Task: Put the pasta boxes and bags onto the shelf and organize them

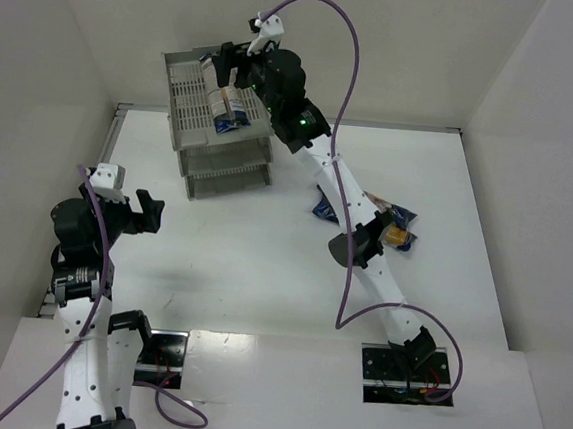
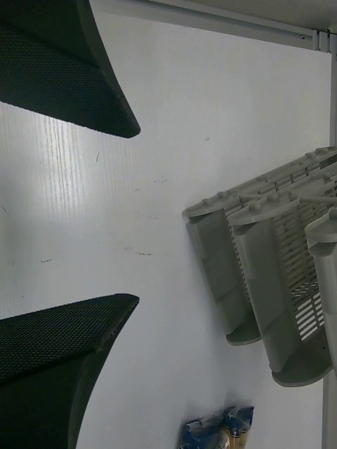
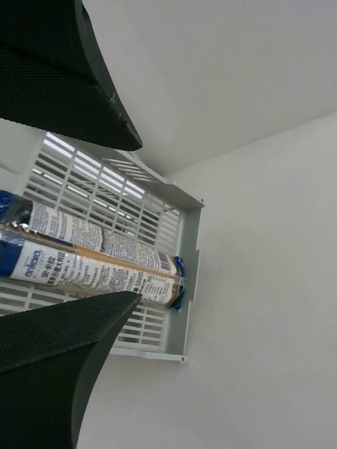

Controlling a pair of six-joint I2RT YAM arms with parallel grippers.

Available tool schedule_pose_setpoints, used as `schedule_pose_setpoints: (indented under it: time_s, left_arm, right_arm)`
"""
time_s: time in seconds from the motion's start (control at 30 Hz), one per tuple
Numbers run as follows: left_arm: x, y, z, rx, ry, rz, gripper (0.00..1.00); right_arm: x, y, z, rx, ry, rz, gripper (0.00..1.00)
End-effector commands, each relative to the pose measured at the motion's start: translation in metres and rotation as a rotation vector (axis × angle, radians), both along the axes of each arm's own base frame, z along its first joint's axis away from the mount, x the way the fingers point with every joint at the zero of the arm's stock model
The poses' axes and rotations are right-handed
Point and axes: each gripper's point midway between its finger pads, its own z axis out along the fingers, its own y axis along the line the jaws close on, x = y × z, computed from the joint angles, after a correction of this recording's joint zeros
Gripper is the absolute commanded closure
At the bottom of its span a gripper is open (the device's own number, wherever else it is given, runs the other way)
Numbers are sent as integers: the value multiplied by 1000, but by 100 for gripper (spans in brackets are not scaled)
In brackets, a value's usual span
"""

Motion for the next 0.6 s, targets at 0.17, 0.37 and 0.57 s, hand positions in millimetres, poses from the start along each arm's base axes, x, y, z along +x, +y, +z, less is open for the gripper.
schedule_pose_setpoints:
  time_s: [0.17,0.37,0.57]
  left_arm:
    - [-5,0,23,20,-77,10,1]
    - [-10,-15,28,16,-117,-50,1]
    - [-9,-22,26,15,-119,-79,1]
  right_arm:
    - [-67,-58,7,-429,45,131,0]
    - [-141,-183,-175,-964,320,83,0]
    - [-186,-310,-310,-1280,624,28,0]
